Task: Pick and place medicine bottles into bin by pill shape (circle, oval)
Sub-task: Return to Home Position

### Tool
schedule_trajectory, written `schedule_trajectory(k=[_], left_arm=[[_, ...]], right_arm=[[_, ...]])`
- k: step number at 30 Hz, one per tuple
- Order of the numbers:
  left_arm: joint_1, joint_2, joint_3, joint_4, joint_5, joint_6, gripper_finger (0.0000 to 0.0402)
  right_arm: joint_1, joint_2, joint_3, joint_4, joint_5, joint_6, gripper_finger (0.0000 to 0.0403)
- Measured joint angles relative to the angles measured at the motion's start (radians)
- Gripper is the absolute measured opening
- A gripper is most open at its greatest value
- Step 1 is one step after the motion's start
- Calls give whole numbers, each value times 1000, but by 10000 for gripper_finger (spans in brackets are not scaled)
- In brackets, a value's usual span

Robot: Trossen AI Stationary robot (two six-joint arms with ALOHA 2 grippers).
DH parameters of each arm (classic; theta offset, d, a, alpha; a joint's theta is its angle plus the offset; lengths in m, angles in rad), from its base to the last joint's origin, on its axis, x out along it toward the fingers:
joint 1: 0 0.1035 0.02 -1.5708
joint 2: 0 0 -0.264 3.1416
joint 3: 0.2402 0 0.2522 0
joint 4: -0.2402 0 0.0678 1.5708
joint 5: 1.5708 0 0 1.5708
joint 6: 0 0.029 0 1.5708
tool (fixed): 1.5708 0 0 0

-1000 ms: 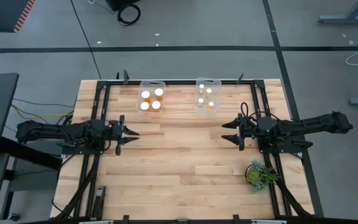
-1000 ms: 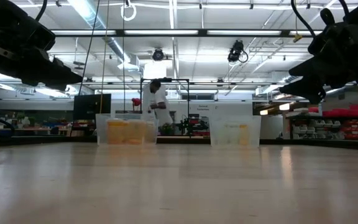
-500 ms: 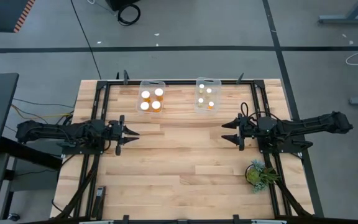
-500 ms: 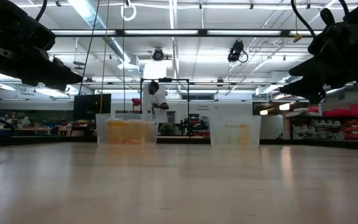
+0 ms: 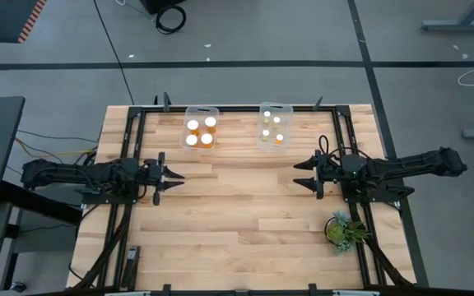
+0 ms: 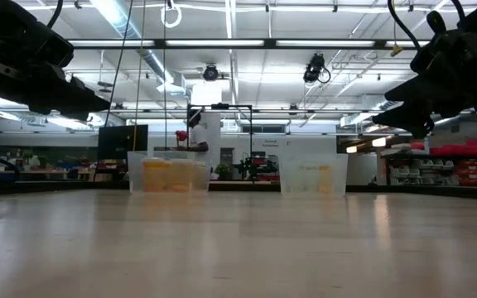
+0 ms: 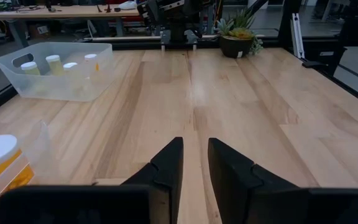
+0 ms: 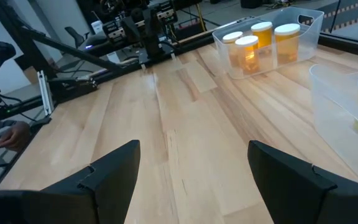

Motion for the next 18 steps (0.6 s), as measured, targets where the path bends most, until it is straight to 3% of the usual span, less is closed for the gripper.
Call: schedule_trajectory(k=[18], left_arm=[[0, 0, 0, 0, 0, 0, 84]], right_arm=[[0, 0, 0, 0, 0, 0, 305]])
